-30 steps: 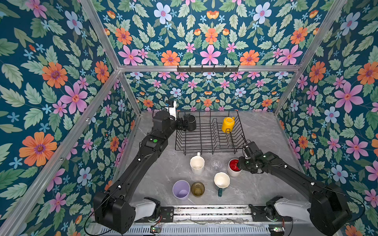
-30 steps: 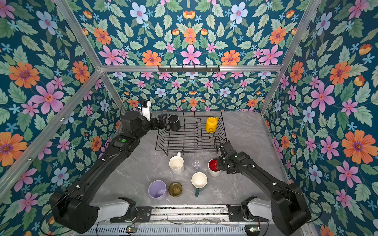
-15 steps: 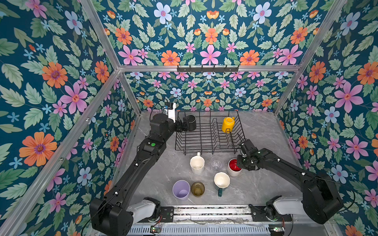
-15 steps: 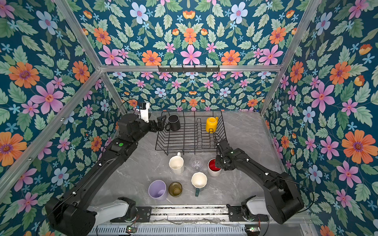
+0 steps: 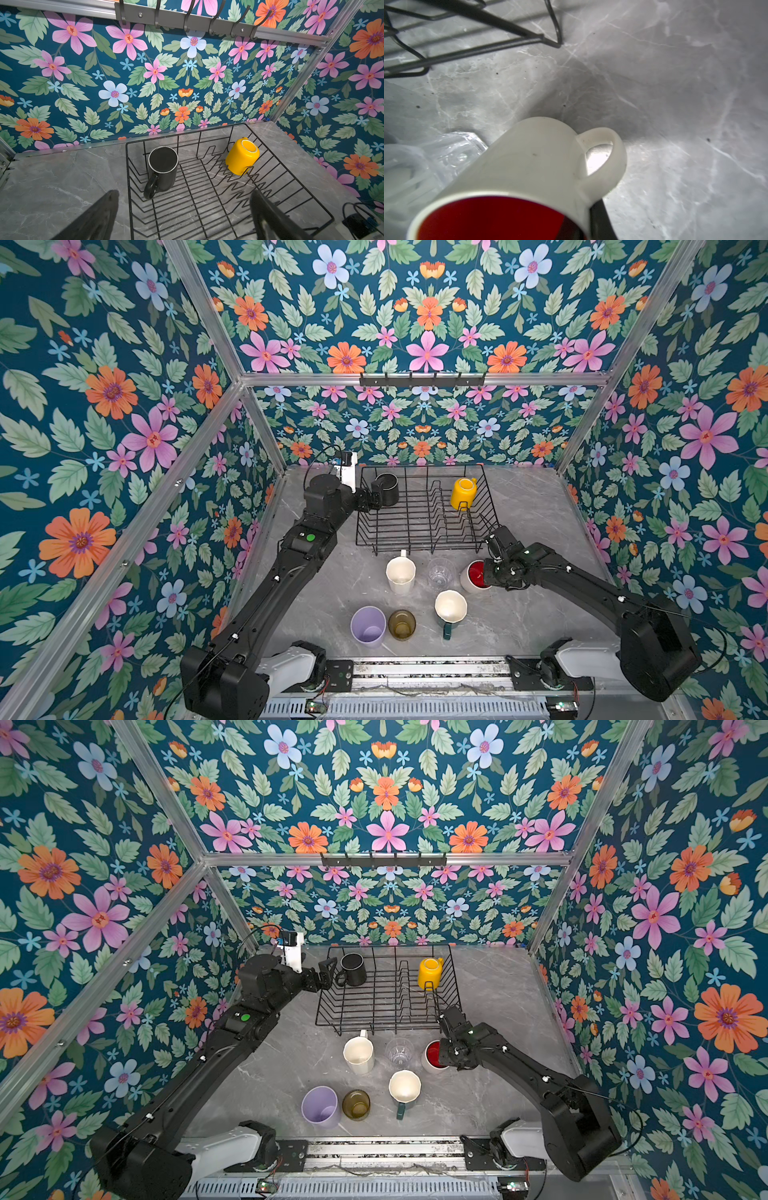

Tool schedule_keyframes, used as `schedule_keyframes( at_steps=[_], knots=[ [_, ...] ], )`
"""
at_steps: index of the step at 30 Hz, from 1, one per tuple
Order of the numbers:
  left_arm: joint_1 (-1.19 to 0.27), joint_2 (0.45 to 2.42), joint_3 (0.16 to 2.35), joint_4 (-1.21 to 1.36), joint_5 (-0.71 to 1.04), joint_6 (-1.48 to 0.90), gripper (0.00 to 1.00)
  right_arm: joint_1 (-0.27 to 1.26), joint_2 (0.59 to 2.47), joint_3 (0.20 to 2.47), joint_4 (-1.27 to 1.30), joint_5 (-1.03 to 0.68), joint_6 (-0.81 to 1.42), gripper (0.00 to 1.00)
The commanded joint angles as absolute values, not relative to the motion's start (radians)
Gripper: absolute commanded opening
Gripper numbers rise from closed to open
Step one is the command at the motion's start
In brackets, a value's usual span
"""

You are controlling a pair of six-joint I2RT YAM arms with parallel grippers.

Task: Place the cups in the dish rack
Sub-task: 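Release the black mug with the left gripper while the right gripper grasps the red-lined mug, then lift the red-lined mug toward the left gripper over the rack with the right gripper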

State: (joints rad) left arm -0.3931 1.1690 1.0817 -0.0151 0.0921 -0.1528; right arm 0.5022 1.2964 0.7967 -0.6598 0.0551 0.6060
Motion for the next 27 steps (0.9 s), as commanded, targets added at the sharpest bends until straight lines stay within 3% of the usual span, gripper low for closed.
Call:
schedule_keyframes(
  at_steps=[1, 9, 16, 27],
  knots=[
    [-0.392, 1.163, 1.073, 0.024, 0.095, -0.142, 0.99, 0.504, 1.254, 0.795, -0.707, 0.076, 0.609, 0.0],
    [-0.392, 1.111, 0.987, 0.165, 0.286, -0.14, 1.0, 0.479, 1.04, 0.79, -0.777, 0.006, 0.642, 0.0],
    [-0.392, 1.077, 0.925, 0.299, 0.542, -0.146, 1.0, 0.353, 0.86, 0.813, -0.725, -0.219, 0.672, 0.0],
    [-0.392, 1.104, 0.905, 0.378, 0.914, -0.174, 1.0, 0.321, 0.894, 0.773, -0.225, -0.652, 0.917, 0.0]
  ],
)
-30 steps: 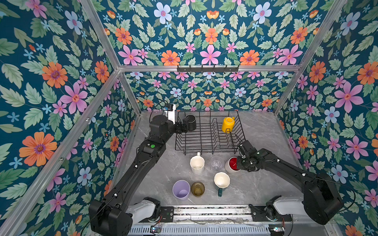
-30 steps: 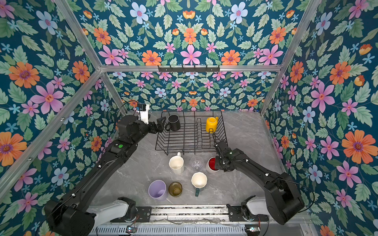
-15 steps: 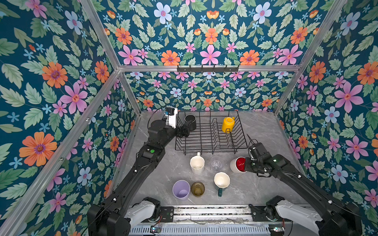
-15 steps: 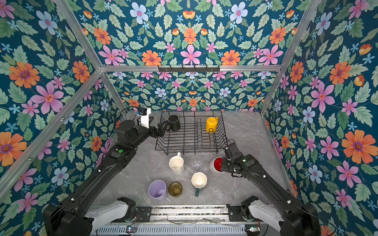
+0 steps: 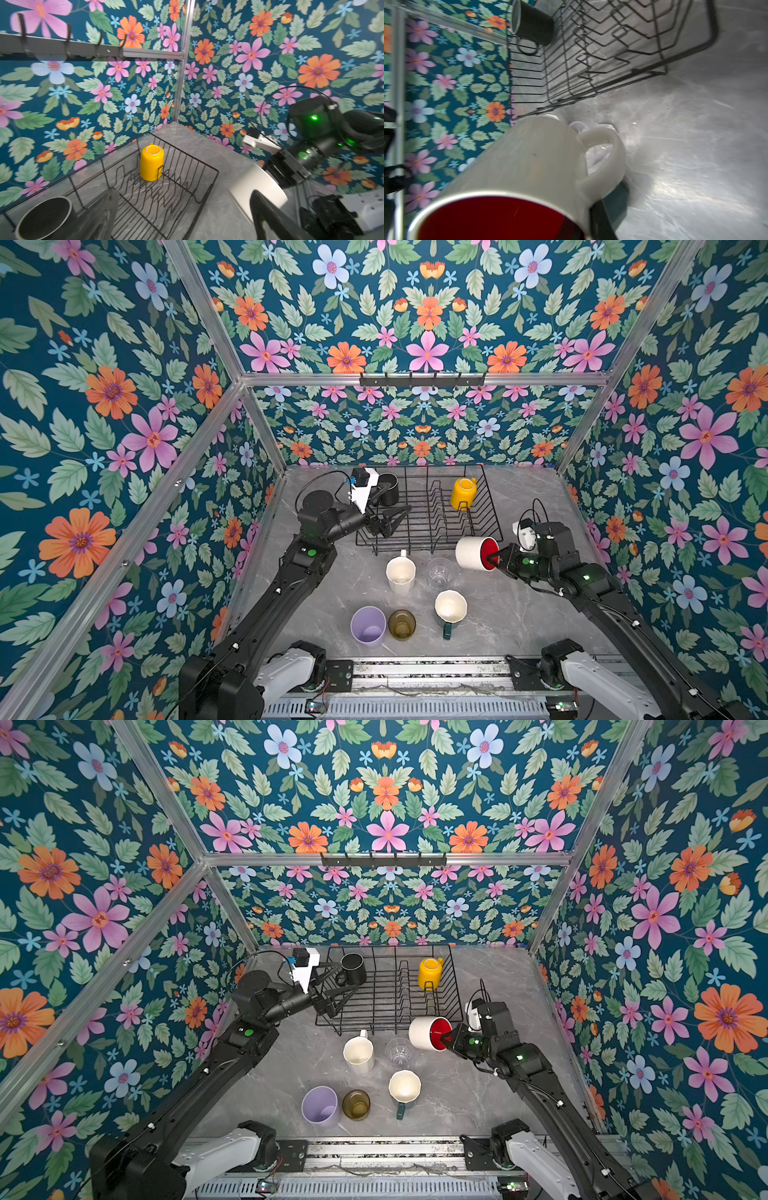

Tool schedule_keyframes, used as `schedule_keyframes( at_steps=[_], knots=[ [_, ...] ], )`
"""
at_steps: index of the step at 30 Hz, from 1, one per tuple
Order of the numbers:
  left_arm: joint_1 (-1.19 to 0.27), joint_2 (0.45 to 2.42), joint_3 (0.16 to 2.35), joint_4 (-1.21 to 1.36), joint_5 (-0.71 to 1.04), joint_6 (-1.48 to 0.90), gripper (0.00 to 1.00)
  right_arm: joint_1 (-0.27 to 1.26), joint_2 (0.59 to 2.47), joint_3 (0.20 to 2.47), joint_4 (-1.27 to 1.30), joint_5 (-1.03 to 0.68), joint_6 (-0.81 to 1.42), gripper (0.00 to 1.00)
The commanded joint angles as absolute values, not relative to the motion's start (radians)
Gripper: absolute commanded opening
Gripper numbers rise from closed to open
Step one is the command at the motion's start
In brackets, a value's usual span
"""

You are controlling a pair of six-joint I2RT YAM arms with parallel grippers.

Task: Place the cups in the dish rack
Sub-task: 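Lift the red-lined mug toward the left gripper over the rack with the right gripper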

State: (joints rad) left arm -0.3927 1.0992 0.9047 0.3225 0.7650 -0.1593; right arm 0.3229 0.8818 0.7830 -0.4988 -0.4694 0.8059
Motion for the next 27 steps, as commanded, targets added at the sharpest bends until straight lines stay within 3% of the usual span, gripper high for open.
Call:
schedule_keyframes(
  at_steps=[1, 12, 27],
  knots=[
    [-0.393, 1.108, 0.904, 0.385, 0.948, -0.178, 1.0, 0.32, 0.909, 0.768, -0.166, -0.692, 0.948, 0.0],
    [-0.392, 1.139, 0.896, 0.416, 1.075, -0.198, 1.0, 0.321, 1.041, 0.739, 0.332, -0.916, 1.233, 0.0],
    [-0.392, 1.145, 0.844, 0.551, 1.111, -0.256, 1.0, 0.406, 1.153, 0.837, 0.41, -0.922, 1.25, 0.0]
  ],
)
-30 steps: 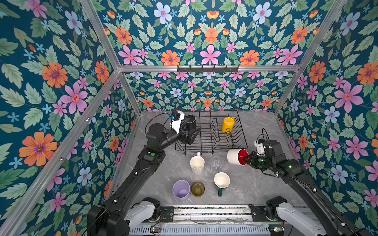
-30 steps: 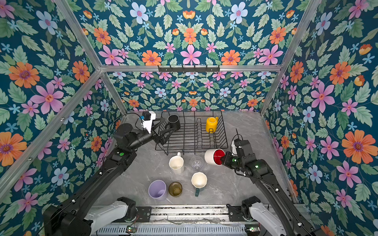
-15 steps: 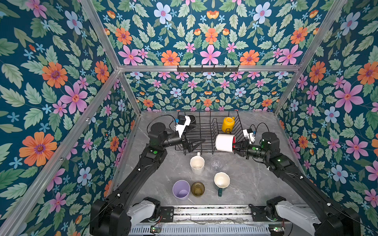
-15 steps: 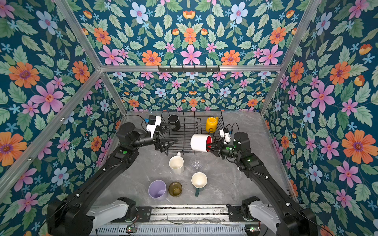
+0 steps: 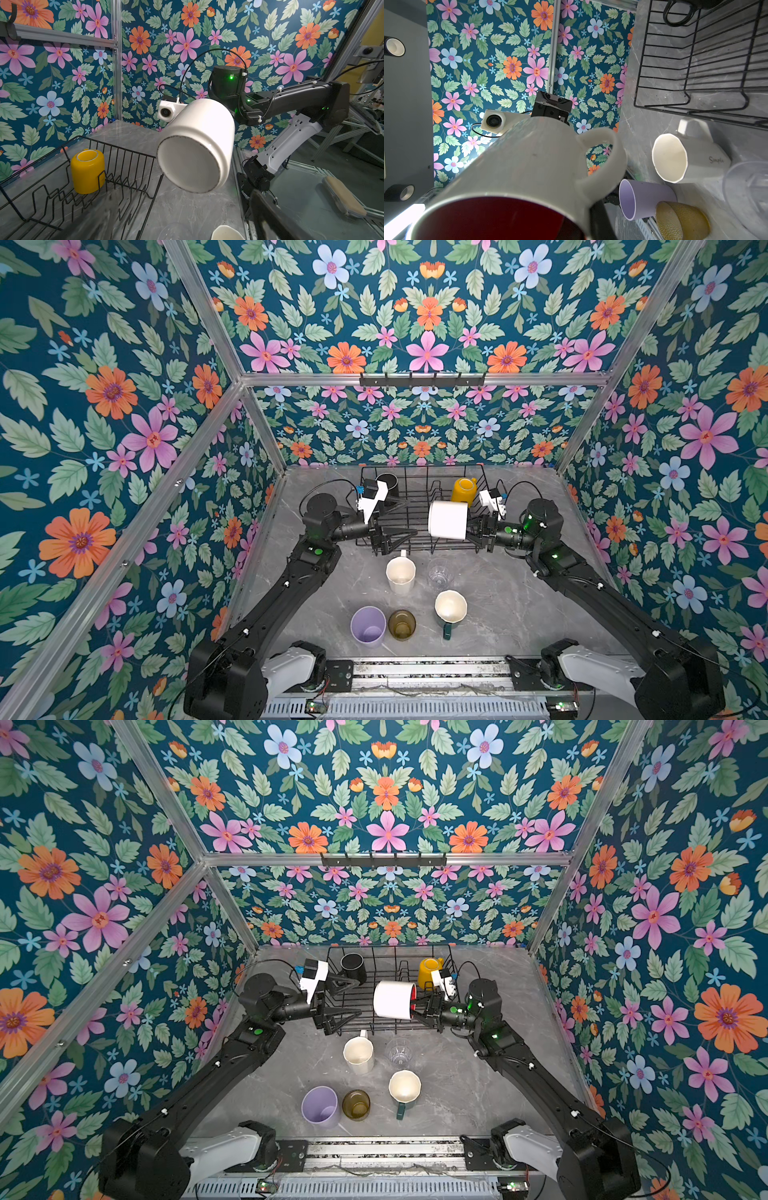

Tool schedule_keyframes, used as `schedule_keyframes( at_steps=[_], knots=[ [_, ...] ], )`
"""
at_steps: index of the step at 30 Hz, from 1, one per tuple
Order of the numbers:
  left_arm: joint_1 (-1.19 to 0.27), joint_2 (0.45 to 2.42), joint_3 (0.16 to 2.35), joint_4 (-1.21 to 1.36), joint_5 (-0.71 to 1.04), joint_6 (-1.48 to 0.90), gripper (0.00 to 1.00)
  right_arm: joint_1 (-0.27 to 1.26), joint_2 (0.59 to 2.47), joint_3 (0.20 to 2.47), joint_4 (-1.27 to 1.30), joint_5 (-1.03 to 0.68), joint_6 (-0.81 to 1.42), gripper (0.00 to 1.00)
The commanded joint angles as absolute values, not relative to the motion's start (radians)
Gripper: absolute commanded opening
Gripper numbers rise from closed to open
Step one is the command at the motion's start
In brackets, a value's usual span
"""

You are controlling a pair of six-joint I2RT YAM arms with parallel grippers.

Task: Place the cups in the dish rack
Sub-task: 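Lift the red-lined mug toward the left gripper over the rack with the right gripper, then close the left gripper on the red-lined mug's base while the right gripper holds it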

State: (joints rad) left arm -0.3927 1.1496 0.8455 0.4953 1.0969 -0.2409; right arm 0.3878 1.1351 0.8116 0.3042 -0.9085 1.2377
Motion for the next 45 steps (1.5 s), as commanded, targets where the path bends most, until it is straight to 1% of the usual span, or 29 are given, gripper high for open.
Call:
schedule_keyframes(
  at_steps=[1, 9, 23, 34, 42, 45],
  knots=[
    [-0.391, 1.145, 0.842, 0.552, 1.112, -0.257, 1.0, 0.415, 1.164, 0.845, 0.416, -0.923, 1.249, 0.0],
    [-0.393, 1.135, 0.835, 0.554, 1.12, -0.254, 1.0, 0.477, 1.246, 0.9, 0.456, -0.93, 1.251, 0.0],
    [-0.394, 1.13, 0.831, 0.555, 1.124, -0.253, 1.0, 0.574, 1.314, 0.947, 0.511, -0.94, 1.253, 0.0],
    [-0.393, 1.132, 0.825, 0.575, 1.137, -0.267, 0.99, 0.614, 1.378, 0.976, 0.582, -0.949, 1.284, 0.0],
    [-0.393, 1.14, 0.825, 0.602, 1.159, -0.289, 0.94, 0.626, 1.405, 0.984, 0.611, -0.957, 1.302, 0.0],
    [-0.394, 1.144, 0.824, 0.615, 1.164, -0.299, 0.88, 0.629, 1.411, 0.985, 0.614, -0.959, 1.302, 0.0]
  ],
)
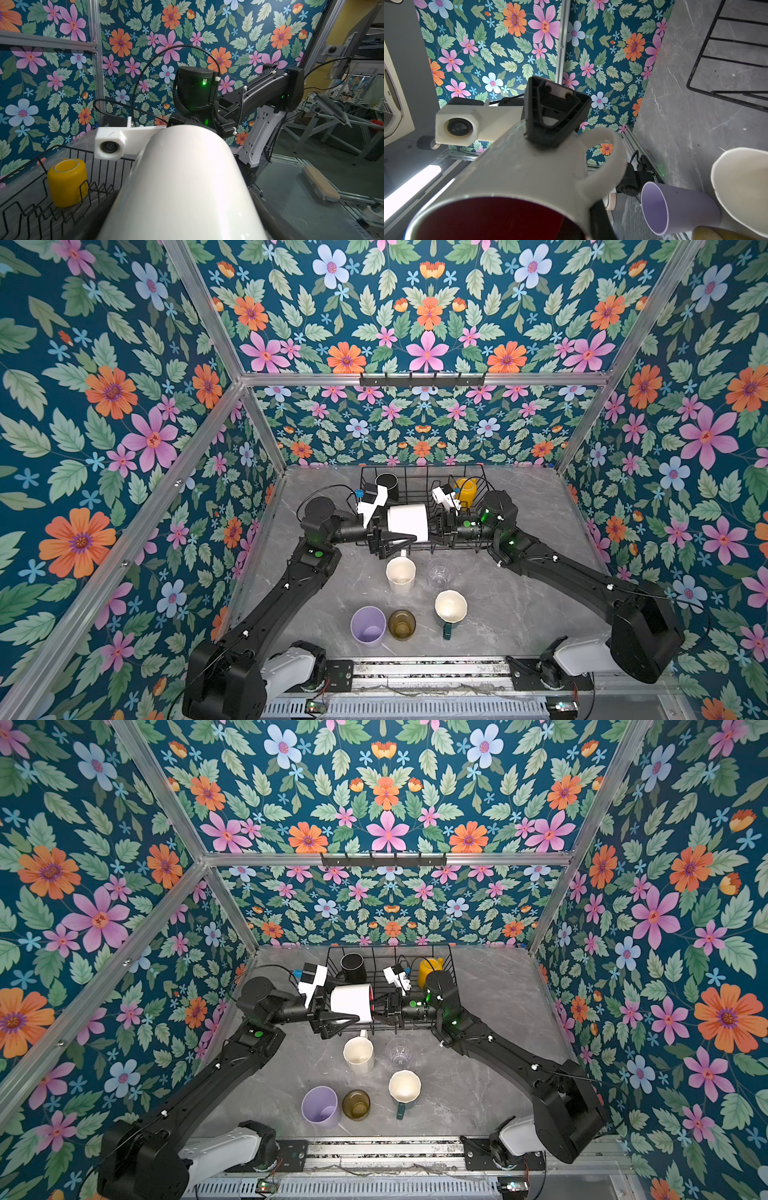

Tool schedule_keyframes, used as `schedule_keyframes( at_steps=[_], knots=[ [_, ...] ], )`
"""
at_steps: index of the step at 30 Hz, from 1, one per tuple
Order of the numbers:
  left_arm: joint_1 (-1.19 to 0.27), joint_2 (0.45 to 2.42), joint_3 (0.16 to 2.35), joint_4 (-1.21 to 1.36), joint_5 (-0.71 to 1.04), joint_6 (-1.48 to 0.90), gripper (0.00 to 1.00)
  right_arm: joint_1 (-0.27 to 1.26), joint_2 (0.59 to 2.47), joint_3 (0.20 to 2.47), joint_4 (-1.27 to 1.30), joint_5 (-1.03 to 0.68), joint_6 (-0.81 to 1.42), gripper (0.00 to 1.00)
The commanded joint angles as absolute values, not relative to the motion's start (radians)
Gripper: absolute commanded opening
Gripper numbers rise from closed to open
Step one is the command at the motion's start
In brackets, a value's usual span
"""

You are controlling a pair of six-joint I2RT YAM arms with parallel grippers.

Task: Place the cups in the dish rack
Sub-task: 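Close the left gripper on the red-lined mug's base while the right gripper holds it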

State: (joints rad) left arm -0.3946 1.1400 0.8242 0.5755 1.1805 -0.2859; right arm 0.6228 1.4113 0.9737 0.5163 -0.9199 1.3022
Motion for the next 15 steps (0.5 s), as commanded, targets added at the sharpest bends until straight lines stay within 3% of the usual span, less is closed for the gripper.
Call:
schedule_keyframes(
  at_steps=[1, 11, 15],
  knots=[
    [-0.393, 1.146, 0.825, 0.618, 1.165, -0.304, 0.86, 0.63, 1.411, 0.985, 0.616, -0.959, 1.304, 0.0],
    [-0.393, 1.151, 0.828, 0.646, 1.169, -0.336, 0.68, 0.629, 1.425, 0.982, 0.628, -0.958, 1.317, 0.0],
    [-0.394, 1.148, 0.823, 0.671, 1.168, -0.352, 0.52, 0.629, 1.432, 0.98, 0.639, -0.96, 1.325, 0.0]
  ],
)
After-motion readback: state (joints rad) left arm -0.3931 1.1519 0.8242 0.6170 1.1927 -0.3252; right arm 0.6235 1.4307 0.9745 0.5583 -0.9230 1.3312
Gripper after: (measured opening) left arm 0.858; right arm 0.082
